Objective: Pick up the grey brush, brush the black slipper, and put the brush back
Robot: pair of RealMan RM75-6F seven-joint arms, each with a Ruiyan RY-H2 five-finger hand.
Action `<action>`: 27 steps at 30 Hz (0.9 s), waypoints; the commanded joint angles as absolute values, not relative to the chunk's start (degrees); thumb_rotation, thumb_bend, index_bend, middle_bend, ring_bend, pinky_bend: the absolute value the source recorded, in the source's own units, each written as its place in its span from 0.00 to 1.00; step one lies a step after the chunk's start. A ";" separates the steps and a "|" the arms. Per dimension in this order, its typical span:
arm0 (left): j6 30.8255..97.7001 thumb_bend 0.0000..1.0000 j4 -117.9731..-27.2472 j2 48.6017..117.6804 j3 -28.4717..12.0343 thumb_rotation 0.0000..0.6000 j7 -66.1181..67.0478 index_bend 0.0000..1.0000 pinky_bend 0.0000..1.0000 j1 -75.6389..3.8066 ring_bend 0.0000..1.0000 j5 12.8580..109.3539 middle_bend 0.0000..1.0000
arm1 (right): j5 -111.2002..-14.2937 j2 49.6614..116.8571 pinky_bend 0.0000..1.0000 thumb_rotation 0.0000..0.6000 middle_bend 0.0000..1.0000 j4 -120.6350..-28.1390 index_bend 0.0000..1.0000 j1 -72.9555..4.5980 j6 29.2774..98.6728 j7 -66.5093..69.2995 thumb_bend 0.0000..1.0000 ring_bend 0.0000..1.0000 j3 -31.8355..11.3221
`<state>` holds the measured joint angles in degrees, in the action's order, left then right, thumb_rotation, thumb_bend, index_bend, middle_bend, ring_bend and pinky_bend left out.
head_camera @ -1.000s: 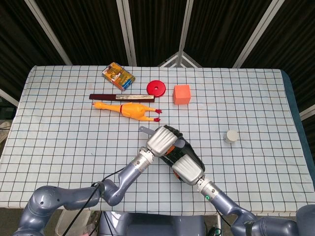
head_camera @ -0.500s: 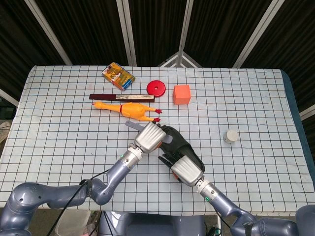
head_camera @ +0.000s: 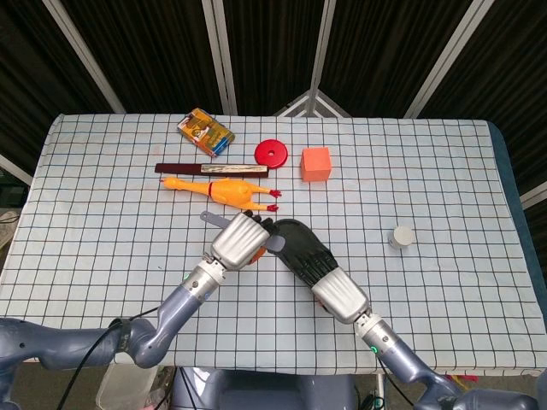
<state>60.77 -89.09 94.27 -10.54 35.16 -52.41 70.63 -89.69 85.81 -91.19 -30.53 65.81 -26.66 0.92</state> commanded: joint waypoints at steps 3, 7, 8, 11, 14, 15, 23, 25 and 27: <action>64.47 0.61 -92.36 86.14 -3.52 1.00 31.92 0.56 0.49 -46.18 0.53 75.59 0.63 | -90.22 76.41 0.06 1.00 0.03 -96.16 0.00 -23.88 76.07 -25.04 0.66 0.00 1.82; 66.04 0.58 -90.59 82.67 0.87 1.00 28.20 0.56 0.49 -42.88 0.53 79.33 0.63 | -90.12 72.42 0.05 1.00 0.02 -95.65 0.00 -19.38 82.62 -20.26 0.65 0.00 2.32; 66.47 0.58 -89.76 82.28 1.75 1.00 27.78 0.56 0.49 -42.23 0.53 80.19 0.63 | -89.89 71.87 0.05 1.00 0.02 -95.25 0.00 -18.42 83.70 -19.27 0.65 0.00 2.49; 68.27 0.58 -86.35 82.05 4.31 1.00 26.29 0.56 0.49 -39.96 0.53 82.90 0.63 | -89.13 70.91 0.04 1.00 0.01 -93.74 0.00 -15.71 85.95 -16.20 0.64 0.00 3.31; 69.57 0.58 -81.84 83.19 6.44 1.00 24.45 0.56 0.49 -38.06 0.53 85.69 0.63 | -89.50 70.93 0.04 1.00 0.01 -91.90 0.00 -13.36 87.78 -13.77 0.64 0.00 4.32; 69.90 0.58 -80.57 83.63 6.91 1.00 24.13 0.56 0.49 -37.67 0.53 86.48 0.63 | -89.66 71.00 0.04 1.00 0.01 -91.48 0.00 -12.81 88.31 -13.26 0.64 0.00 4.51; 74.87 0.53 -68.50 90.45 8.29 1.00 21.44 0.53 0.47 -33.28 0.52 90.85 0.61 | -91.26 71.21 0.04 1.00 0.01 -89.83 0.00 -10.29 90.06 -10.41 0.64 0.00 5.11; 75.27 0.52 -65.56 92.26 8.41 1.00 21.41 0.53 0.46 -32.05 0.51 90.81 0.60 | -91.34 71.15 0.04 1.00 0.01 -89.75 0.00 -10.09 89.90 -10.13 0.64 0.00 4.96; 75.56 0.51 -63.42 93.71 8.38 1.00 21.41 0.52 0.44 -31.13 0.50 90.70 0.59 | -91.47 71.05 0.04 1.00 0.01 -89.67 0.00 -9.95 89.84 -9.92 0.64 0.00 4.82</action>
<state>74.52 -66.20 91.42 8.09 21.91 -32.85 90.26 -91.43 71.09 -89.71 -9.99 89.87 -9.97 4.86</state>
